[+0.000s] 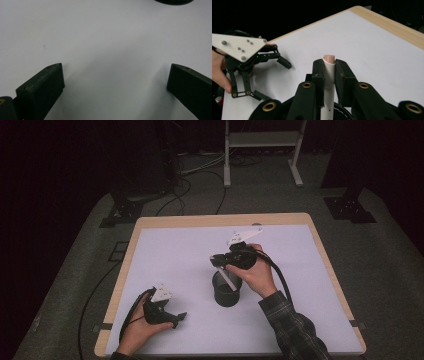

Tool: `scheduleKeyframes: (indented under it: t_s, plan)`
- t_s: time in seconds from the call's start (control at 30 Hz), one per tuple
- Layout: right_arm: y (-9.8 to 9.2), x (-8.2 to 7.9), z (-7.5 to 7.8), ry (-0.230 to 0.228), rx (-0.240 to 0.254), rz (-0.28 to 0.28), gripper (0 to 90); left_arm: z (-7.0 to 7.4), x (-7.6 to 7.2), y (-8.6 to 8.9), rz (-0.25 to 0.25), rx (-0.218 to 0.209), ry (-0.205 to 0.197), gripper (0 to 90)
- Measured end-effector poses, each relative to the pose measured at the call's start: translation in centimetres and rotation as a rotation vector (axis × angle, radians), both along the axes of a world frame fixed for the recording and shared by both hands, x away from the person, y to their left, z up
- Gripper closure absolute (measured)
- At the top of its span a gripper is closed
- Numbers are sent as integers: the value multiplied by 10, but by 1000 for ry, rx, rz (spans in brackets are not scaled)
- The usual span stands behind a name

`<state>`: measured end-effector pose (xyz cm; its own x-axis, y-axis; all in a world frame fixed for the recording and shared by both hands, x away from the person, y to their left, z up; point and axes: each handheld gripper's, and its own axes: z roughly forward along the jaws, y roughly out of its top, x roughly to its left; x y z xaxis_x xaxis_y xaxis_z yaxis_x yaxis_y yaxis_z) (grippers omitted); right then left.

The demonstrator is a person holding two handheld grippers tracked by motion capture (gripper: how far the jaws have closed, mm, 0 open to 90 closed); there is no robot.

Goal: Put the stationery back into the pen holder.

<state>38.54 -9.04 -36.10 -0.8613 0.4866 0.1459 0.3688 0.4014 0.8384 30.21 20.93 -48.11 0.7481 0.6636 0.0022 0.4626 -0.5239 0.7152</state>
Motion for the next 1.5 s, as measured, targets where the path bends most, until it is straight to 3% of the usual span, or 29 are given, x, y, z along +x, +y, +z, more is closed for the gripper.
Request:
scheduleKeyframes:
  t_s: [0.77, 1.1, 1.17, 1.5]
  plan:
    - [0, -5, -24, 33, -53, 14, 775, 0, 0, 0, -3, 6, 0, 1]
    - [-15, -11, -16, 9, -65, -11, 590, 0, 0, 0, -2, 6, 1, 1]
    - [-26, -14, -14, 5, -67, -34, 510, 0, 0, 0, -2, 5, 1, 1]
    - [-66, -26, -14, -20, -74, -108, 421, 0, 0, 0, -2, 3, 3, 1]
